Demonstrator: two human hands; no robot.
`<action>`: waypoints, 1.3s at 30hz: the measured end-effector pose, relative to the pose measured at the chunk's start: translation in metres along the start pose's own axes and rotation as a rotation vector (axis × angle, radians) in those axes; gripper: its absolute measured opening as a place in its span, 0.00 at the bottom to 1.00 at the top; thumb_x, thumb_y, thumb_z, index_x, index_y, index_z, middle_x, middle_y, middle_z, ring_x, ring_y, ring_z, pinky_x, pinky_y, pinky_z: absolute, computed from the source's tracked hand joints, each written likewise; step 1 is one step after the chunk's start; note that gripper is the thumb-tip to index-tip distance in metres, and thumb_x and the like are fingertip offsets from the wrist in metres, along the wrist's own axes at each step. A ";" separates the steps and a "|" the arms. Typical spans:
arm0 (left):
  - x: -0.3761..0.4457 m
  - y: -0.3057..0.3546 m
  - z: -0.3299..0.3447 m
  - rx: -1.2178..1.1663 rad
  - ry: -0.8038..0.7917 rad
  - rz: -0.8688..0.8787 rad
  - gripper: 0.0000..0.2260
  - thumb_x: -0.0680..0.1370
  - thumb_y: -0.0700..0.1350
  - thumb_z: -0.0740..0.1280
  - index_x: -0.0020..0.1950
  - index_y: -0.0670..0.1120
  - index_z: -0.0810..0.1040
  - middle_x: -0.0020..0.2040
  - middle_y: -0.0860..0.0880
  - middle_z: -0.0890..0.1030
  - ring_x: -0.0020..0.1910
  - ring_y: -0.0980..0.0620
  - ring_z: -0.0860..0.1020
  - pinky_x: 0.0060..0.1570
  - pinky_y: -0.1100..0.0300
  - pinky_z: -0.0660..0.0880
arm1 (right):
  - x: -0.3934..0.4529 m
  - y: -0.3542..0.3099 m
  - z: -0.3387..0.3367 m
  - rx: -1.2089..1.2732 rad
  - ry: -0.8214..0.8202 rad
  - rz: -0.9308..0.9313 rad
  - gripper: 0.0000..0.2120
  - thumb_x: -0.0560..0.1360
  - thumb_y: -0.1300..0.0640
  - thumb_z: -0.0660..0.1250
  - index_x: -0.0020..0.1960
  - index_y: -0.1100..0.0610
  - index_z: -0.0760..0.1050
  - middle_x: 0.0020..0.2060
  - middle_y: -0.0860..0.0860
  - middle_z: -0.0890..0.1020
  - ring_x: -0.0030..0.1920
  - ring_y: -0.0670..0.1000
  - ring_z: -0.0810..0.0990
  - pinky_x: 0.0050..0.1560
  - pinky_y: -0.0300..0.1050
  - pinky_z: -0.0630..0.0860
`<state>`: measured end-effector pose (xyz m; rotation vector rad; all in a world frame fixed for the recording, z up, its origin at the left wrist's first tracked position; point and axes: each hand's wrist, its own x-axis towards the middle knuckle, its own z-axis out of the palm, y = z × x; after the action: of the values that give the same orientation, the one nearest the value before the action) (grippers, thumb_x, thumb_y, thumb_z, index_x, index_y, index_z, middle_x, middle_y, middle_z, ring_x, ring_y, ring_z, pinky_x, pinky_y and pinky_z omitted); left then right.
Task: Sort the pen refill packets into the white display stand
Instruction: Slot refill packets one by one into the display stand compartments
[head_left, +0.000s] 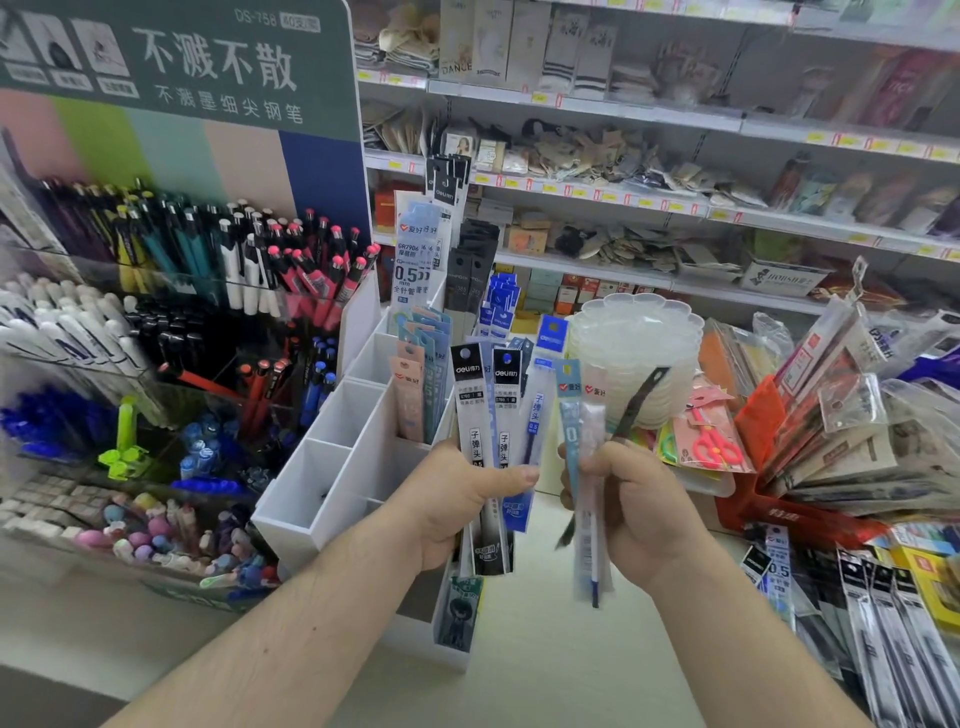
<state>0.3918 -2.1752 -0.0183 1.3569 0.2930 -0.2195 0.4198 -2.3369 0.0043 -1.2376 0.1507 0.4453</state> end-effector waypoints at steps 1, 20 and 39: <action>0.000 -0.001 0.000 0.006 -0.001 -0.001 0.13 0.73 0.34 0.73 0.55 0.46 0.82 0.50 0.48 0.87 0.49 0.50 0.85 0.53 0.56 0.77 | 0.001 0.000 -0.001 0.016 0.003 0.030 0.13 0.75 0.71 0.55 0.41 0.62 0.77 0.33 0.55 0.79 0.32 0.52 0.77 0.37 0.47 0.74; 0.004 -0.001 0.003 -0.053 0.046 0.013 0.08 0.75 0.34 0.70 0.51 0.43 0.83 0.50 0.38 0.85 0.50 0.39 0.83 0.56 0.43 0.79 | 0.047 -0.026 0.012 -0.369 0.033 -0.216 0.10 0.77 0.61 0.70 0.39 0.57 0.73 0.25 0.49 0.70 0.25 0.47 0.64 0.27 0.41 0.61; 0.001 0.010 0.004 -0.150 -0.019 -0.014 0.08 0.67 0.36 0.69 0.45 0.41 0.76 0.33 0.45 0.79 0.31 0.49 0.80 0.31 0.59 0.78 | 0.187 -0.037 0.010 -0.892 0.005 -0.606 0.19 0.79 0.46 0.66 0.34 0.57 0.77 0.29 0.55 0.77 0.34 0.53 0.71 0.38 0.49 0.69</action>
<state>0.3960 -2.1770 -0.0088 1.2039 0.2973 -0.2174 0.6029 -2.2908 -0.0252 -2.0591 -0.4650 -0.0523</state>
